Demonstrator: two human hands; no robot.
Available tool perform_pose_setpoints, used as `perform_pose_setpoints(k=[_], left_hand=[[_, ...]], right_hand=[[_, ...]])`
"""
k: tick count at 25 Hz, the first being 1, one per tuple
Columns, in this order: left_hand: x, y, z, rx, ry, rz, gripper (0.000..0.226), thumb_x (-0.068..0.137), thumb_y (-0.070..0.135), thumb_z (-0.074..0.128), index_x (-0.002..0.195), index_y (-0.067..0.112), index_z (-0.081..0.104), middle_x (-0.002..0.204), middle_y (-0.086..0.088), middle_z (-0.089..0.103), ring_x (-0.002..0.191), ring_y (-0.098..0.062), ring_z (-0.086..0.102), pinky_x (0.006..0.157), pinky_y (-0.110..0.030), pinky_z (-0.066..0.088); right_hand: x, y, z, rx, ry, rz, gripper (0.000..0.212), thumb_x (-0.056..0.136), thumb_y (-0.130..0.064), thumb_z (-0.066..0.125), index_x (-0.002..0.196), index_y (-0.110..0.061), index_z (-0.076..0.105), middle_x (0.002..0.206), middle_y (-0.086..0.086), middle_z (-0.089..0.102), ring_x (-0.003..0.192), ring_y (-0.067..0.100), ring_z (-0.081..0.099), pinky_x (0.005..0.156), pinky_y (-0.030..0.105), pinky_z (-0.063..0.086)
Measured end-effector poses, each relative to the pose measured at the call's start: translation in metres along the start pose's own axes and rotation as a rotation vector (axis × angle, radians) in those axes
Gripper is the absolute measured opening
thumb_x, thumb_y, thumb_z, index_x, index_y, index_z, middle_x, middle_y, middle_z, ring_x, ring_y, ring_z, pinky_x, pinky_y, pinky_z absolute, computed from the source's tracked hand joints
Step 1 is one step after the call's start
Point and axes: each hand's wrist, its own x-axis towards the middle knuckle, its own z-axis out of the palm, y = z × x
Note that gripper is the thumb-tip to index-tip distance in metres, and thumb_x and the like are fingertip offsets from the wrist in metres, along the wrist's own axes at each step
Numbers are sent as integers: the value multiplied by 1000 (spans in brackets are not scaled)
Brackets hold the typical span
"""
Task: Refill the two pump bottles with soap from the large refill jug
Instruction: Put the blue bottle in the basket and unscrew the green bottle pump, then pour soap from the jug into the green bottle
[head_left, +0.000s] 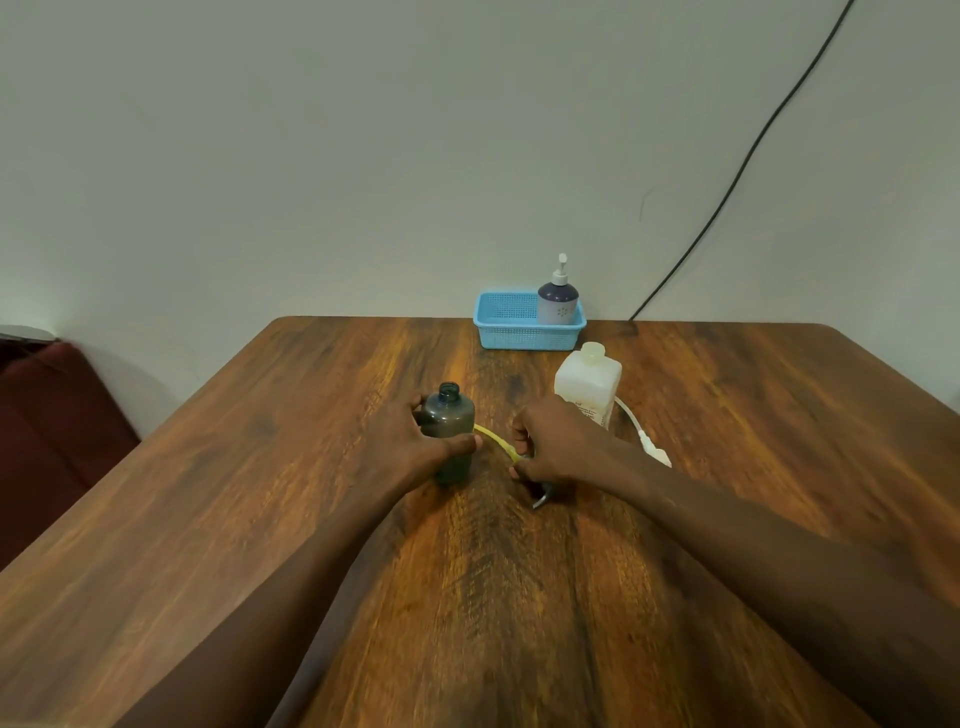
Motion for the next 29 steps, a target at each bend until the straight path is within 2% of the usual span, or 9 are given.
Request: perform_pose_setpoints(k=[3,7,9,11,14,17,20,24,29], left_hand=[[0,2,2,17,-7,22,86,65,54,88,135,15,57,125,0,64,106,-15,60,90,-35,55],[-5,10,2,-19,-17,66,106,49,79,75,135,21,57,126,3,65,109,-15,62,92,-40,57],[-6,15,5,-37,0,85,110,47,83,73,138,24,55,129,6,64,112,-14,62,93,-38,56],[-5,24,11,-79,-4,102,108,51,78,78,141,25,52,132,7,62,114,-13,62,89,-29,56],[-3,41,20,-121,-27,121,86,67,51,89,138,22,51,126,11,59,109,-8,59,73,-10,44],[5,49,30,-136,-25,136,80,68,47,90,134,25,51,128,8,60,113,-12,59,73,-10,43],[13,53,36,-125,-23,154,79,67,48,91,133,26,54,134,3,63,116,-15,61,76,-12,47],[11,57,37,-127,-27,182,74,71,42,89,136,24,56,120,13,59,108,-8,57,73,-10,43],[5,55,40,-113,-36,209,70,72,41,89,134,25,60,106,20,57,89,6,57,71,-8,44]], right_hand=[[-10,1,-8,31,115,-5,14,83,-27,80,81,-19,69,79,-2,69,76,15,67,66,19,52],[-34,11,-46,129,613,-209,17,80,-37,84,83,-23,74,81,-15,67,75,3,56,68,15,43],[-37,27,-64,153,723,-201,24,76,-42,87,88,-26,75,88,-15,65,82,5,54,69,14,39],[-34,49,-75,189,644,-108,44,72,-49,88,108,-30,73,110,-7,68,102,12,59,79,17,47],[-28,78,-74,284,333,1,92,64,-55,91,144,-33,50,147,-5,54,130,14,53,103,33,51],[-20,103,-65,323,89,15,119,56,-60,89,155,-41,25,152,-7,46,132,20,53,108,47,51],[-14,115,-63,448,4,-20,119,58,-47,93,155,-39,25,146,-8,50,130,21,54,106,49,52],[-11,116,-51,611,114,-24,111,49,-50,99,144,-30,46,134,-11,60,124,18,59,94,38,60],[-14,104,-28,803,202,49,102,50,-55,96,132,-33,39,132,0,60,120,22,63,92,39,61]])
